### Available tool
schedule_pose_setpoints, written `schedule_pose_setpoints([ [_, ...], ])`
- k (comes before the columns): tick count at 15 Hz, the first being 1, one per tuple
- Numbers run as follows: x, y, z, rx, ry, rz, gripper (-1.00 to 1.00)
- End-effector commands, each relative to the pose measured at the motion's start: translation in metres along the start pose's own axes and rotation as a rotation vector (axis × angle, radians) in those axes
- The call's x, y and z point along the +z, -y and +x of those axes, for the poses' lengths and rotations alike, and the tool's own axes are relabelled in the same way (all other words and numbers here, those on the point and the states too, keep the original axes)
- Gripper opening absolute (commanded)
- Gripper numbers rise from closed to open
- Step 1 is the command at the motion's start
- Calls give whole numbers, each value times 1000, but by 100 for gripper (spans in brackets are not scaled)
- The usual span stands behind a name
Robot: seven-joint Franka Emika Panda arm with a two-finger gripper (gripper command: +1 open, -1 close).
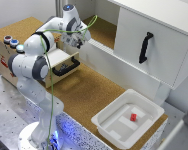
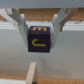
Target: Place the grasped purple object in the drawer
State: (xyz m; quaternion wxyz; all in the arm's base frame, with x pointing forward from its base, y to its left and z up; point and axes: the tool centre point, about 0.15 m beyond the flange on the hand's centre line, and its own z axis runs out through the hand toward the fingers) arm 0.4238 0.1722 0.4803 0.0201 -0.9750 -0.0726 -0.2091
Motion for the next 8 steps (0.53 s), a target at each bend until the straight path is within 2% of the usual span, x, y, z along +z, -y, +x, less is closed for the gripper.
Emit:
schedule_pose_setpoints([
  [1,-2,46,-69,-145,-28,68,-100],
  [5,-4,68,-90,-303,5,116,-100],
  [8,-2,88,-112,-511,78,226,-100],
])
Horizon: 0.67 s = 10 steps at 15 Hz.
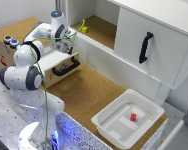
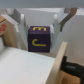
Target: Place the grasped purple object in the drawer
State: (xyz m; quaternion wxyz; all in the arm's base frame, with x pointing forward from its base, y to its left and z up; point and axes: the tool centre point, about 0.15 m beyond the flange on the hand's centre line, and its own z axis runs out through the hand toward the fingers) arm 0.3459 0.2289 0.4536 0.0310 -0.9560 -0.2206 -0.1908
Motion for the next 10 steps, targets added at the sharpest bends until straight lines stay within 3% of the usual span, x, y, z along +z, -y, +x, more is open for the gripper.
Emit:
schedule_pose_setpoints([
  [1,5,36,-36,-294,42,161,-100],
  [5,8,51,-47,-571,70,284,-100],
  [10,31,70,-60,-873,77,367,-100],
])
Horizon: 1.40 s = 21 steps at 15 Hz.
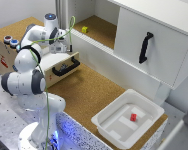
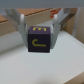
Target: Place the grasped purple object in the drawer
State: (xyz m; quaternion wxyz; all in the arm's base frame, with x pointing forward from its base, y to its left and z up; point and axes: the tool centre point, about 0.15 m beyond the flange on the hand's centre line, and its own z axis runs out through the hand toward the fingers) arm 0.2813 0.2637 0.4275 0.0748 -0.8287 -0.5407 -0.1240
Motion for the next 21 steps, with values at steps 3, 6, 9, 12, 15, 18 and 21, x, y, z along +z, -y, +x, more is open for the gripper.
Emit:
schedule_pose_setpoints([
  [3,49,5,11,-343,-28,108,-100],
  [6,68,0,26,-394,-53,123,-100],
  [9,90,0,30,-463,-57,141,-100],
  [12,108,-4,33,-520,-57,146,-100],
  [15,122,-14,37,-506,-73,150,-100],
  [18,122,-17,34,-515,-68,168,-100],
  [21,103,-18,28,-542,-80,177,100],
])
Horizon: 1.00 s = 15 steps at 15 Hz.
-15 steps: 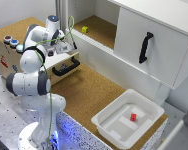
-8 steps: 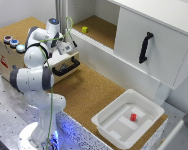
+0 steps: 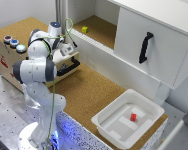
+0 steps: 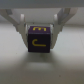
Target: Place the grasped purple object in the drawer
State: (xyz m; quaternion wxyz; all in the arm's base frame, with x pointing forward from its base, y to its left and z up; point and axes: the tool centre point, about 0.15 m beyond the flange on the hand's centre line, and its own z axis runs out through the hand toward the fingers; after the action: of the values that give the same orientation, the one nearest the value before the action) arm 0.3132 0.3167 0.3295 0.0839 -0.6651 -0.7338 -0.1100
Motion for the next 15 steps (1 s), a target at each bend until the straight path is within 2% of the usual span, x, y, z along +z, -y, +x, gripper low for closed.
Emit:
schedule_pose_setpoints([
  [1,-16,-7,-10,-51,-90,58,100],
  [8,-77,6,-5,-45,-138,64,100],
  [15,-136,0,0,49,-170,21,100],
])
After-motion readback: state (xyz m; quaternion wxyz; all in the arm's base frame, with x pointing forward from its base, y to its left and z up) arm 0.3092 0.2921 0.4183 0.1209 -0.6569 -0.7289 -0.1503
